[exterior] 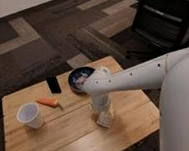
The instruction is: Wipe the white sponge on the table
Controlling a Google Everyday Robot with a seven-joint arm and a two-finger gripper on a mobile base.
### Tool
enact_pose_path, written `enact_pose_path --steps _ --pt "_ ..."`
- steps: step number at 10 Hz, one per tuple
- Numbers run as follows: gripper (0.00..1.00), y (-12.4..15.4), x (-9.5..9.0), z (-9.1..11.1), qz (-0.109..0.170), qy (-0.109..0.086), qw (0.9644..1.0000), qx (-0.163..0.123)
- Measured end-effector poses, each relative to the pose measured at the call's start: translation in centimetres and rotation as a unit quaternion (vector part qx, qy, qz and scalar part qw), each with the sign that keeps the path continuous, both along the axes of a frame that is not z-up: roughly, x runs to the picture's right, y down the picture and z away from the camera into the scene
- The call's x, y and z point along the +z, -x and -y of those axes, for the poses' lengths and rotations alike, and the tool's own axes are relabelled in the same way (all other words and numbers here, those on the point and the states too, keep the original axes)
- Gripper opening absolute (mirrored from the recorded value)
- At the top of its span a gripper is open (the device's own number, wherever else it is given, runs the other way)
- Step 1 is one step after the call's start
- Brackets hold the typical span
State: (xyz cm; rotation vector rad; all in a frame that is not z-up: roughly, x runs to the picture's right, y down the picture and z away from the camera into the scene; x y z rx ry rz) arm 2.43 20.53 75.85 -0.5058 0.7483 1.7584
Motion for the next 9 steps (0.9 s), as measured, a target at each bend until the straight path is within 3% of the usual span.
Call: enact_pose_path --steps 6,9 --pt "0.65 -1.2 0.2 -1.1 -0.017 0.014 0.9998 -0.002" --pt "0.39 -0.9 0.5 -0.4 -0.013 0.005 0.9998 -0.015"
